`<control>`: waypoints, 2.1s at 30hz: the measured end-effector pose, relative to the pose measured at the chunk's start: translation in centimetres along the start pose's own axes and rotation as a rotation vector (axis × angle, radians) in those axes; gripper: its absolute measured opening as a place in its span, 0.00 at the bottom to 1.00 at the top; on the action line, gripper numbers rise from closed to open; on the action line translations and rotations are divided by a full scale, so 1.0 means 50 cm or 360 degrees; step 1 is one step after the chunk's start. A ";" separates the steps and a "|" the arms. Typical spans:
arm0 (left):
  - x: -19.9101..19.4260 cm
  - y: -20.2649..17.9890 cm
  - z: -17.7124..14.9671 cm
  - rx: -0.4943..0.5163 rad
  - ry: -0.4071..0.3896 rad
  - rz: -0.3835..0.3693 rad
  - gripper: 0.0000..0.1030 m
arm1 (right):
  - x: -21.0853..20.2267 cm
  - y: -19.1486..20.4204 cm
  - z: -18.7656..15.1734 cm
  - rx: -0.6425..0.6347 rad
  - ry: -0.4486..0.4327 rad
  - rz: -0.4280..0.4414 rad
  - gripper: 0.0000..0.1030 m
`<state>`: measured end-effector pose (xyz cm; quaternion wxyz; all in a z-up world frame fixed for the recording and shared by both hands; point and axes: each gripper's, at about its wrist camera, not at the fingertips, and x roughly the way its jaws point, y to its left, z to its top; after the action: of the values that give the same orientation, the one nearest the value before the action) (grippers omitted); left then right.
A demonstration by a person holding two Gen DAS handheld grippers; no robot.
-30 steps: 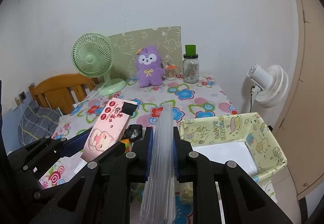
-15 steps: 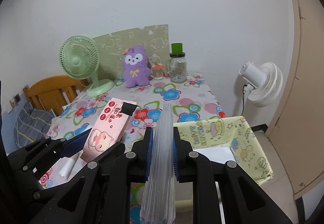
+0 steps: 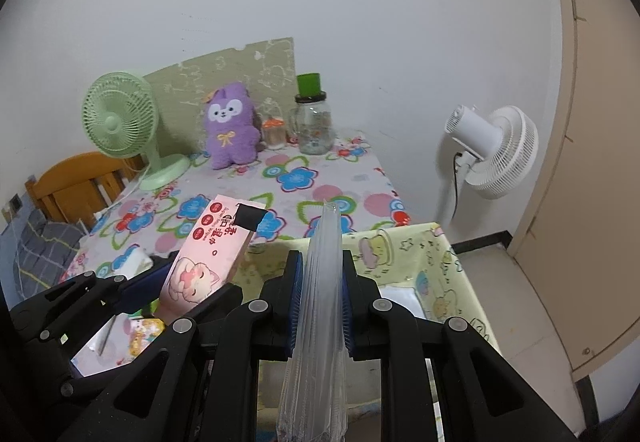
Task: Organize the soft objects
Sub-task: 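Carry the plastic sleeve and pink tissue pack over the gift box with both grippers, then lower both items into the gift box and open both grippers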
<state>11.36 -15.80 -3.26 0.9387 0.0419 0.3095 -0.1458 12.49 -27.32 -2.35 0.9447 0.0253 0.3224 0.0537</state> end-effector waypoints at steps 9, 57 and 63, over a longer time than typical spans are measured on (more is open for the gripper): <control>0.053 -0.027 0.004 0.0018 0.0072 -0.0027 0.39 | 0.050 -0.049 -0.007 0.0053 0.0063 -0.0037 0.20; 0.026 -0.040 -0.029 0.0043 0.0106 0.0103 1.00 | 0.002 -0.040 -0.050 0.0116 0.0019 -0.0164 0.87; -0.001 -0.024 -0.035 0.0025 0.0079 0.0086 1.00 | -0.023 -0.012 -0.054 0.0090 -0.0028 -0.0176 0.91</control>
<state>9.96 -16.65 -4.59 0.9339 0.0614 0.3304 -0.1218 10.01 -28.03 -3.83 0.9479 0.0346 0.3165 -0.0078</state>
